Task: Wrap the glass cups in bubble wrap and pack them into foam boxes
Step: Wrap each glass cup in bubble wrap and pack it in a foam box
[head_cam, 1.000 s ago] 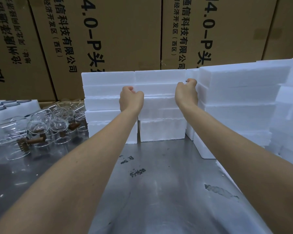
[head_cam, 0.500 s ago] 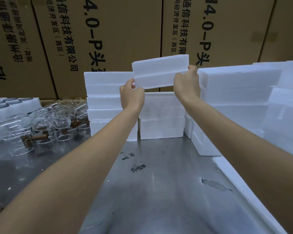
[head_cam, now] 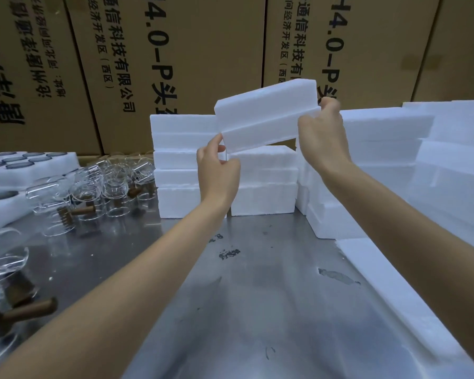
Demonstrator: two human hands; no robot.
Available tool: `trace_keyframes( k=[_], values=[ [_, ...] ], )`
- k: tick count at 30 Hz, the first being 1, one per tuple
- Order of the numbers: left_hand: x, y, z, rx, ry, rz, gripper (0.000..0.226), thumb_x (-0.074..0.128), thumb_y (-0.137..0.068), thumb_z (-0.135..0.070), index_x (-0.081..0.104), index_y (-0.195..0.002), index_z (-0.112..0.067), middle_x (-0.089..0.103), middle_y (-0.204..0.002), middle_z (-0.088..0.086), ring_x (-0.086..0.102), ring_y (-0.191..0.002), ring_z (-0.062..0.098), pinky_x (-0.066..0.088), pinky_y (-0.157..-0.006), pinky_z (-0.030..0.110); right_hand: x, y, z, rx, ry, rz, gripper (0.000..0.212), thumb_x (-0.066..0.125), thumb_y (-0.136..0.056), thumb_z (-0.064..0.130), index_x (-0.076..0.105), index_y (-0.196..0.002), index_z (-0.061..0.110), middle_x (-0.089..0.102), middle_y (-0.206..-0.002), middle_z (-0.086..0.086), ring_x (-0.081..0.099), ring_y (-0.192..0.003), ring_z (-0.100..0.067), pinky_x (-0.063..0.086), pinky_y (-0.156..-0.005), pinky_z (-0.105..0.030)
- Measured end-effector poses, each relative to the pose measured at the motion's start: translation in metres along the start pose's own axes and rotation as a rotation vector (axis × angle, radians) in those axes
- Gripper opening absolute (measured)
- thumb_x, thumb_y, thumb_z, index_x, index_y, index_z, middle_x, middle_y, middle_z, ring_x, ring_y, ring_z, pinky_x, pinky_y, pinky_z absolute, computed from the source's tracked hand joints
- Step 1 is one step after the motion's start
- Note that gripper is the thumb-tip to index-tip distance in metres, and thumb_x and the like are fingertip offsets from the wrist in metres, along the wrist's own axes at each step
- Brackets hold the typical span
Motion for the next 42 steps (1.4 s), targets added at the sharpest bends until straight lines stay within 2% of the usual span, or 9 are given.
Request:
trace_keyframes(
  k=[5, 13, 16, 18, 23, 26, 30, 37, 42],
  values=[
    [-0.016, 0.036, 0.002, 0.002, -0.001, 0.021, 0.054, 0.045, -0.092, -0.001, 0.042, -0.140, -0.026, 0.039, -0.121, -0.005, 0.048, -0.085, 0.003, 0.040, -0.053, 0.003, -0.016, 0.035, -0.018, 0.062, -0.020, 0.069, 0.059, 0.036, -0.089, 0.015, 0.019, -0.146, 0.020, 0.044, -0.114, 0.001, 0.047, -0.082, -0.013, 0.032, -0.061, -0.028],
    [-0.038, 0.096, 0.049, -0.072, -0.105, 0.101, 0.058, 0.048, -0.087, 0.007, 0.046, -0.135, -0.026, 0.037, -0.113, -0.005, 0.052, -0.088, 0.004, 0.043, -0.060, 0.005, 0.005, 0.114, -0.097, 0.211, 0.016, 0.156, 0.056, 0.043, -0.088, 0.009, 0.029, -0.142, 0.017, 0.047, -0.128, -0.003, 0.051, -0.107, -0.022, 0.043, -0.090, -0.036],
    [-0.041, 0.105, 0.063, -0.097, -0.156, 0.117, 0.055, 0.052, -0.087, 0.005, 0.047, -0.135, -0.021, 0.038, -0.112, -0.005, 0.052, -0.086, 0.004, 0.042, -0.074, 0.019, 0.010, 0.128, -0.111, 0.187, -0.019, 0.127, 0.045, 0.045, -0.084, -0.002, 0.041, -0.121, 0.022, 0.053, -0.098, 0.012, 0.055, -0.086, 0.005, 0.039, -0.069, -0.004],
    [-0.042, 0.110, 0.071, -0.107, -0.188, 0.132, 0.055, 0.053, -0.086, 0.005, 0.047, -0.135, -0.020, 0.039, -0.111, -0.005, 0.053, -0.087, 0.008, 0.041, -0.079, 0.025, 0.013, 0.131, -0.117, 0.179, -0.022, 0.130, 0.045, 0.045, -0.083, -0.004, 0.037, -0.112, 0.029, 0.045, -0.091, 0.022, 0.051, -0.077, 0.013, 0.036, -0.060, 0.000],
    [-0.042, 0.118, 0.082, -0.107, -0.302, 0.214, 0.055, 0.053, -0.083, 0.007, 0.049, -0.132, -0.018, 0.044, -0.114, -0.001, 0.053, -0.099, 0.019, 0.041, -0.087, 0.027, 0.012, 0.134, -0.131, 0.199, 0.038, 0.162, 0.043, 0.045, -0.085, 0.001, 0.031, -0.108, 0.034, 0.040, -0.092, 0.021, 0.048, -0.079, -0.001, 0.034, -0.059, -0.011],
    [-0.047, 0.117, 0.084, -0.065, -0.396, 0.233, 0.052, 0.055, -0.083, 0.003, 0.051, -0.129, -0.020, 0.049, -0.112, -0.001, 0.049, -0.098, 0.014, 0.034, -0.080, 0.020, 0.012, 0.137, -0.137, 0.225, 0.082, 0.203, 0.039, 0.045, -0.087, 0.003, 0.033, -0.113, 0.029, 0.044, -0.106, 0.005, 0.050, -0.086, -0.012, 0.036, -0.072, -0.027],
    [-0.057, 0.119, 0.092, -0.107, -0.516, 0.268, 0.038, 0.057, -0.086, -0.007, 0.054, -0.120, -0.022, 0.056, -0.107, -0.004, 0.053, -0.094, 0.014, 0.035, -0.077, 0.022, 0.013, 0.139, -0.141, 0.284, 0.116, 0.258, 0.056, 0.043, -0.088, 0.006, 0.028, -0.142, 0.012, 0.048, -0.125, -0.003, 0.054, -0.104, -0.022, 0.043, -0.088, -0.036],
    [-0.064, 0.118, 0.092, -0.102, -0.591, 0.283, 0.029, 0.060, -0.085, -0.017, 0.050, -0.111, -0.025, 0.060, -0.099, -0.006, 0.057, -0.093, 0.019, 0.047, -0.088, 0.036, 0.009, 0.140, -0.144, 0.322, 0.123, 0.275, 0.060, 0.044, -0.087, 0.006, 0.026, -0.144, 0.015, 0.050, -0.111, 0.004, 0.055, -0.087, -0.016, 0.038, -0.074, -0.029],
    [-0.069, 0.115, 0.089, -0.106, -0.592, 0.243, 0.022, 0.061, -0.080, -0.018, 0.051, -0.098, -0.027, 0.061, -0.087, -0.010, 0.059, -0.086, 0.018, 0.047, -0.078, 0.034, 0.005, 0.138, -0.147, 0.350, 0.093, 0.262, 0.055, 0.043, -0.088, 0.004, 0.031, -0.140, 0.017, 0.056, -0.093, 0.003, 0.056, -0.078, -0.012, 0.039, -0.063, -0.026]
  ],
)
Point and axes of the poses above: each hand's wrist, its own y-axis away from the middle knuckle, its own x-axis out of the palm, z = x × y, the point moved 6 cm from there along -y, towards the middle knuckle
